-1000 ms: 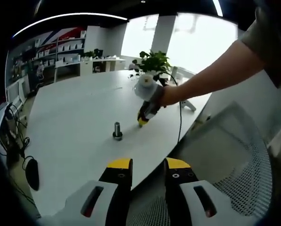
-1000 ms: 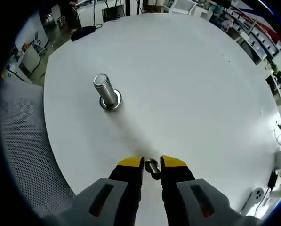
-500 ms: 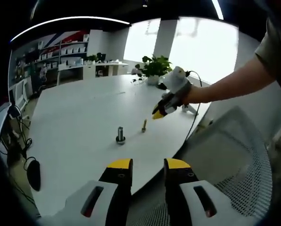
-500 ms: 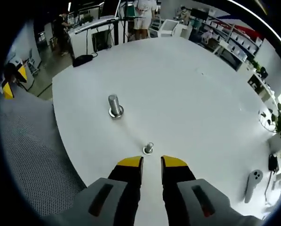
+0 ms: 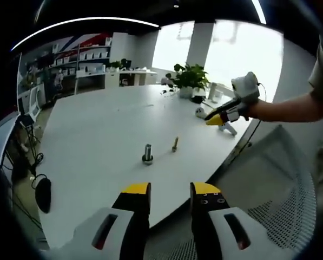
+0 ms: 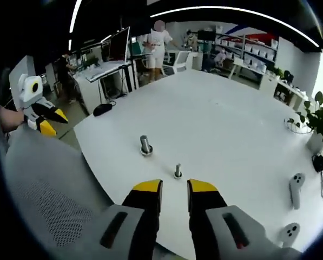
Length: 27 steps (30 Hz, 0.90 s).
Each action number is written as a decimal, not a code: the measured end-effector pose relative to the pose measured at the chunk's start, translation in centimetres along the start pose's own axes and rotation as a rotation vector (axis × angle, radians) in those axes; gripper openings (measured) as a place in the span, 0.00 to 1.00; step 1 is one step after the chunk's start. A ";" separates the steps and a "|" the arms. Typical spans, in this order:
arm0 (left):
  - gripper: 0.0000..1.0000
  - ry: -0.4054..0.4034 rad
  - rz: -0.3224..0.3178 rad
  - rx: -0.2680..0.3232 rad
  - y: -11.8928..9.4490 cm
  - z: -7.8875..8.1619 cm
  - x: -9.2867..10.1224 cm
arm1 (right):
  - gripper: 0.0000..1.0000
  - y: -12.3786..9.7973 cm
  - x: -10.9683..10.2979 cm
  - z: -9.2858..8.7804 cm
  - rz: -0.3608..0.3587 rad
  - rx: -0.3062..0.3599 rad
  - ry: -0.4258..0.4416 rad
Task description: Place the washer onto the threaded stud by aligning its center hole with the stud, sliding it down to the base, and recovering from edge contact or off-axis alignment until the washer reaches the visible bottom stop.
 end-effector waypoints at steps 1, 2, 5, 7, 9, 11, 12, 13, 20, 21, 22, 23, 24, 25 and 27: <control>0.27 -0.004 0.008 0.008 -0.1 0.1 -0.1 | 0.21 -0.4 -0.3 -0.1 0.005 0.009 0.010; 0.27 -0.006 0.014 0.011 -0.1 0.2 -0.2 | 0.21 -0.8 -0.6 -0.3 0.014 0.024 0.034; 0.27 -0.009 0.035 0.022 -0.2 0.3 -0.5 | 0.21 -1.5 -1.2 -0.5 0.024 0.053 0.068; 0.28 -0.007 0.042 0.025 -0.3 0.4 -0.5 | 0.21 -2.0 -1.8 -0.7 0.031 0.068 0.072; 0.28 -0.006 0.048 0.028 -0.3 0.4 -0.6 | 0.22 -2.4 -2.3 -0.9 0.037 0.067 0.070; 0.28 -0.007 0.057 0.030 -0.3 0.5 -0.7 | 0.22 -2.9 -2.9 -0.8 0.040 0.090 0.068; 0.28 -0.008 0.061 0.034 -0.4 0.5 -0.8 | 0.22 -3.1 -3.0 -0.8 0.040 0.101 0.066; 0.28 -0.009 0.064 0.040 -0.4 0.6 -0.8 | 0.22 -3.3 -3.1 -0.9 0.031 0.115 0.079; 0.29 0.003 0.086 0.060 -0.6 0.9 -0.9 | 0.22 -3.7 -4.7 -1.4 0.040 0.158 0.109; 0.29 0.005 0.084 0.058 -0.6 0.9 -0.9 | 0.22 -3.8 -4.7 -1.3 0.037 0.165 0.091; 0.29 0.000 0.076 0.057 -0.5 0.9 -0.9 | 0.22 -3.8 -4.7 -1.2 0.037 0.176 0.081; 0.29 -0.003 0.073 0.056 -0.5 0.9 -0.8 | 0.22 -3.8 -4.7 -1.2 0.040 0.183 0.079; 0.29 -0.003 0.072 0.054 -0.5 0.8 -0.8 | 0.22 -3.7 -4.5 -1.3 0.044 0.188 0.080; 0.29 0.001 0.071 0.056 -0.5 0.9 -0.8 | 0.22 -3.6 -4.4 -1.4 0.047 0.188 0.085; 0.29 0.006 0.067 0.052 -0.4 0.9 -0.7 | 0.22 -3.4 -4.3 -1.6 0.058 0.182 0.122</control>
Point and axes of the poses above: the point that each gripper's makers call its tool centre point, and the gripper's own axes: y roughly forward along the fingers, x roughly to its right, z roughly out of its top, the point moved 4 cm from there along -y, roughly backward along the fingers, and after that the axes turned 5 degrees about z, right-handed, at the moved point
